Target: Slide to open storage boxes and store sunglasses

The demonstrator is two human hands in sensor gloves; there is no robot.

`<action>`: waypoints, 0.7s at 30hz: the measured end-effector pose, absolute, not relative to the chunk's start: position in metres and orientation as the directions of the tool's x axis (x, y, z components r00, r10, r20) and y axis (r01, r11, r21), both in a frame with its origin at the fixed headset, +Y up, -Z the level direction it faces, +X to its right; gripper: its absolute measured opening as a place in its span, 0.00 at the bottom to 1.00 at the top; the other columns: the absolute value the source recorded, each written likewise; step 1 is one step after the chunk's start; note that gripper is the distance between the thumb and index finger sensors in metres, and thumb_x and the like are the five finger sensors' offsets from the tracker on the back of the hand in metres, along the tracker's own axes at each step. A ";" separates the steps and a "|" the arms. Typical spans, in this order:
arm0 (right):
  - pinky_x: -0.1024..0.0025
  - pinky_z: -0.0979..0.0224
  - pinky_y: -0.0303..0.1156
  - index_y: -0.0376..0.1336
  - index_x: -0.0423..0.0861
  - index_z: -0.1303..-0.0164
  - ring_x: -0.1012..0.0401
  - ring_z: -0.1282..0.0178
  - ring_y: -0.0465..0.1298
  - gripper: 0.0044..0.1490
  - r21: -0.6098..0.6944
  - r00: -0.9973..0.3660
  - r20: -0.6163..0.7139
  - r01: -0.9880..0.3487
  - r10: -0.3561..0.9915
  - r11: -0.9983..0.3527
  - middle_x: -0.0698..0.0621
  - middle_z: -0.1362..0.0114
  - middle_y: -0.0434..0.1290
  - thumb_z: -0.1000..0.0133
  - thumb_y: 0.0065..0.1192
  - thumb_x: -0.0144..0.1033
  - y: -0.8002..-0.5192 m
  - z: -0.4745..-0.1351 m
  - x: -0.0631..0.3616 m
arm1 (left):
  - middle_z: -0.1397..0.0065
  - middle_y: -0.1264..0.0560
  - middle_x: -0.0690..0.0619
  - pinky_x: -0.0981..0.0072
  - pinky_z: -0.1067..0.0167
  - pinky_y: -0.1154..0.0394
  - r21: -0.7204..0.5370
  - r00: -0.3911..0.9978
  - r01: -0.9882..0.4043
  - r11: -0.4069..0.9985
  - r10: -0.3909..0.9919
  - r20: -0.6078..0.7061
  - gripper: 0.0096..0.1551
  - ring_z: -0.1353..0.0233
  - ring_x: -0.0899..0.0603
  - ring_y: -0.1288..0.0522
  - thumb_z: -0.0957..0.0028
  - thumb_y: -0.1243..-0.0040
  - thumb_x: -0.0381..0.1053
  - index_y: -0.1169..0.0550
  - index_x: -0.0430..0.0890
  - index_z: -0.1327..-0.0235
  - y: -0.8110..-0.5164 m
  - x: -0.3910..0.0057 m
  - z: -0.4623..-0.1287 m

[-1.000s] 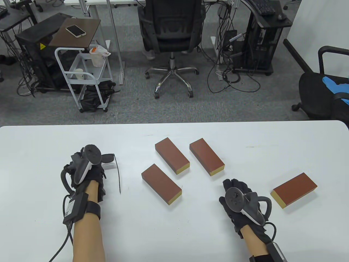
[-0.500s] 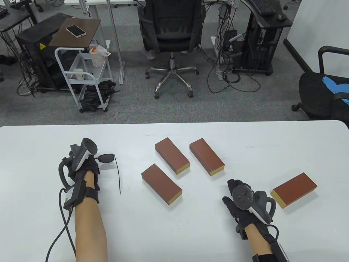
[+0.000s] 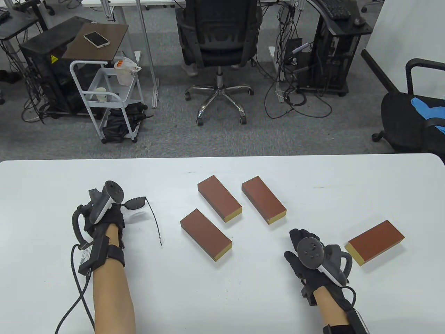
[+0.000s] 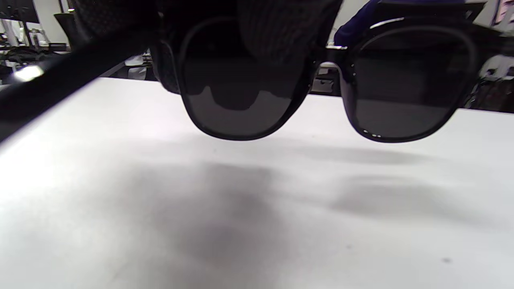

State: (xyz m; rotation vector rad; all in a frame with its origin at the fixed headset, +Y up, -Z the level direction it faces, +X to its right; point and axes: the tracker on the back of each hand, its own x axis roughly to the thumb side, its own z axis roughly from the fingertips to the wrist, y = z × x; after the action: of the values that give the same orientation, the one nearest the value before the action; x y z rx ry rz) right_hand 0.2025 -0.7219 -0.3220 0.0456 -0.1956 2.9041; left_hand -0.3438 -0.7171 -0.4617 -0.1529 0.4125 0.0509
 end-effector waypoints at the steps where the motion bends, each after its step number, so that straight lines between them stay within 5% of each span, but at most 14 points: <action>1: 0.51 0.29 0.68 0.61 0.52 0.36 0.44 0.29 0.68 0.42 -0.133 -0.972 0.055 -0.232 0.226 -0.964 0.44 0.27 0.66 0.60 0.70 0.52 -0.721 -0.322 0.201 | 0.32 0.20 0.55 0.37 0.33 0.31 -0.122 0.924 -0.082 0.989 0.030 -0.381 0.23 0.29 0.40 0.24 0.48 0.41 0.46 0.19 0.62 0.40 -0.710 -0.341 -0.458; 8: 0.53 0.29 0.70 0.61 0.51 0.37 0.44 0.30 0.69 0.40 -0.121 -0.922 0.156 -0.373 0.354 -0.920 0.44 0.27 0.66 0.60 0.72 0.48 -0.717 -0.322 0.189 | 0.33 0.20 0.55 0.39 0.37 0.28 0.034 0.990 -0.035 0.999 0.039 -0.136 0.24 0.34 0.41 0.22 0.49 0.41 0.48 0.20 0.62 0.39 -0.670 -0.289 -0.421; 18: 0.54 0.32 0.73 0.64 0.50 0.40 0.46 0.32 0.72 0.38 -0.104 -0.884 0.291 -0.409 0.365 -0.907 0.45 0.30 0.71 0.61 0.74 0.44 -0.706 -0.313 0.169 | 0.35 0.17 0.55 0.41 0.41 0.25 -0.044 0.975 -0.069 0.997 0.077 0.210 0.24 0.37 0.41 0.18 0.49 0.39 0.49 0.19 0.62 0.38 -0.648 -0.170 -0.376; 21: 0.54 0.32 0.74 0.64 0.50 0.40 0.46 0.32 0.73 0.38 -0.102 -0.855 0.315 -0.462 0.412 -0.881 0.45 0.31 0.71 0.62 0.76 0.43 -0.703 -0.310 0.167 | 0.37 0.16 0.55 0.43 0.44 0.23 0.022 0.942 -0.078 0.997 0.066 0.329 0.24 0.41 0.42 0.17 0.50 0.38 0.49 0.18 0.61 0.39 -0.640 -0.132 -0.360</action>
State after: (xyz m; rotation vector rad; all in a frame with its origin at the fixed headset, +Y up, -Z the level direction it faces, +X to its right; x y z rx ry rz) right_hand 0.1668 -0.7030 -0.3104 0.3954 -0.2403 2.6415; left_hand -0.1322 -0.6405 -0.3601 0.0345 -0.3346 0.0735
